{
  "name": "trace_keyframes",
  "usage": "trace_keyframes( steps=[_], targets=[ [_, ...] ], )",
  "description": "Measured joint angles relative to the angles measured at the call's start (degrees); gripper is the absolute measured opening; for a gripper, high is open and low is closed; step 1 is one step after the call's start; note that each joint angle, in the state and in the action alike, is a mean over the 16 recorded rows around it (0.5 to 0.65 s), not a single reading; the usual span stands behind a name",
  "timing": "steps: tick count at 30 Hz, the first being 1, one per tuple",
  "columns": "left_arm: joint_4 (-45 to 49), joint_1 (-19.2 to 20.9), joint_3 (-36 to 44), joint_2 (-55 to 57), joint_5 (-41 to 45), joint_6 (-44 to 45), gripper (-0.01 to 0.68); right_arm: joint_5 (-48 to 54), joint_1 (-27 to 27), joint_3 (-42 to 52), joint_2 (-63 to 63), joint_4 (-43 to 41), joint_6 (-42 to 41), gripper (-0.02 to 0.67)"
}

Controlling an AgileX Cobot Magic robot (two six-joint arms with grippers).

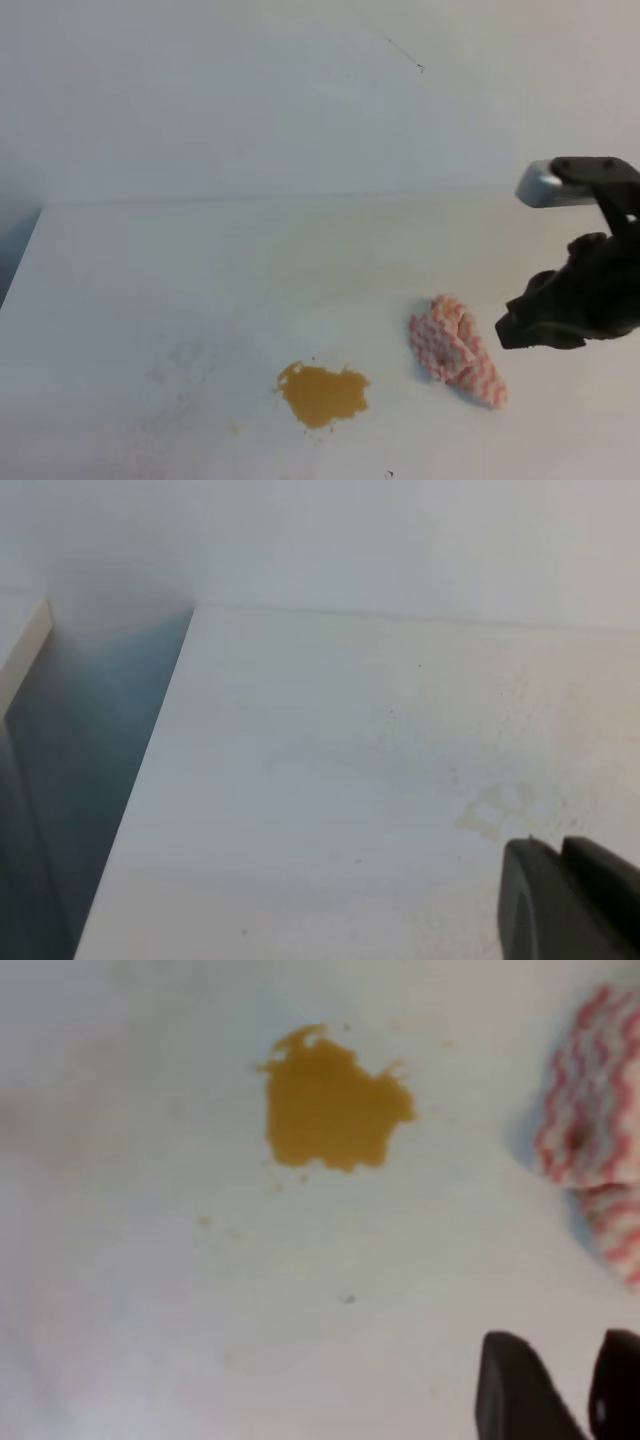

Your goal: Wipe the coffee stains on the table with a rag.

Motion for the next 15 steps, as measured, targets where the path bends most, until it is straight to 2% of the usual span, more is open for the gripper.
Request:
trace_keyframes(
  steps=[8, 15],
  targets=[
    [0.0, 0.0, 0.0, 0.0, 0.0, 0.0, 0.000, 1.2, 9.3, -13.3, 12.9, -21.2, 18.4, 0.285],
    [0.0, 0.0, 0.0, 0.0, 0.0, 0.0, 0.000, 1.1, 11.9, -19.7, 23.2, -27.5, 23.8, 0.344]
  ],
)
